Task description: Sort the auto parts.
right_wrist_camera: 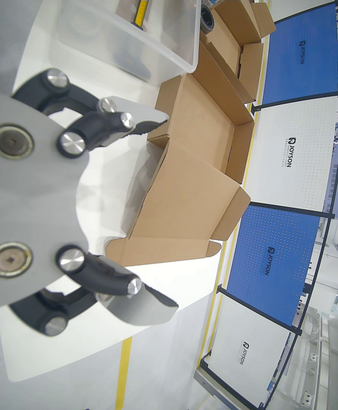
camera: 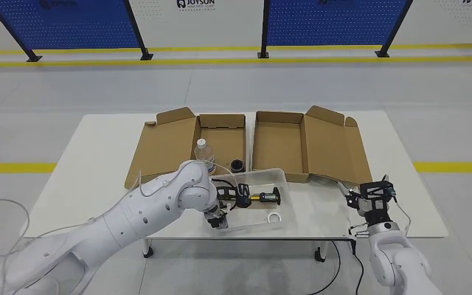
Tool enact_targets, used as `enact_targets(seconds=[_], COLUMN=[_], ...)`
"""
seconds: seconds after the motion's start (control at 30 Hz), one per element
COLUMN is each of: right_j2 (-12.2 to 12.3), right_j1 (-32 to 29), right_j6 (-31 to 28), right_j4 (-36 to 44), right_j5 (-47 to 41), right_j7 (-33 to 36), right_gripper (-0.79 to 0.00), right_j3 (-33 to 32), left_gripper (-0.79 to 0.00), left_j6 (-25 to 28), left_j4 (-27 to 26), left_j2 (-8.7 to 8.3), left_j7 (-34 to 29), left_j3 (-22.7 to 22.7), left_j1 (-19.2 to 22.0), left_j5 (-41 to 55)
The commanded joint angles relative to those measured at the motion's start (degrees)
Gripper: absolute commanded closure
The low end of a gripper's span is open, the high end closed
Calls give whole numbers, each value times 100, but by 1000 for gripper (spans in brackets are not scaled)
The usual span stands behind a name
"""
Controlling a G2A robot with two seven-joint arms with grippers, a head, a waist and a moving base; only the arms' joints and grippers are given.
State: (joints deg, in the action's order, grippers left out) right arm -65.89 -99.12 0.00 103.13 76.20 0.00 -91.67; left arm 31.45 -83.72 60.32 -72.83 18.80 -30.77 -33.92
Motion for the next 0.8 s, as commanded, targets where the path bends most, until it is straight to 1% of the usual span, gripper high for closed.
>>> enact_targets(seconds=[0.0, 0.23, 0.47, 0.5, 0.57, 0.67, 0.77], right_j2=[0, 0, 0, 0, 0, 0, 0], right_j1=[0, 0, 0, 0, 0, 0, 0], right_j6=[0, 0, 0, 0, 0, 0, 0], right_j4=[0, 0, 0, 0, 0, 0, 0], right_j5=[0, 0, 0, 0, 0, 0, 0], right_j7=[0, 0, 0, 0, 0, 0, 0], right_gripper=[-785, -785, -785, -785, -785, -785, -785], right_j3=[0, 0, 0, 0, 0, 0, 0], left_gripper=[-388, -342, -256, -215, -108, 0, 0], left_j6=[18, 35, 61, 60, 58, 59, 47], left_j4=[24, 77, 107, 111, 111, 94, 55], left_j2=[10, 43, 58, 56, 53, 39, 14], left_j7=[19, 36, 61, 61, 59, 71, 79], left_j3=[-19, -66, -49, -39, -14, 39, 109], left_j1=[4, 38, 23, 22, 20, 13, -2], left_j5=[5, 24, -10, -13, -12, -48, -81])
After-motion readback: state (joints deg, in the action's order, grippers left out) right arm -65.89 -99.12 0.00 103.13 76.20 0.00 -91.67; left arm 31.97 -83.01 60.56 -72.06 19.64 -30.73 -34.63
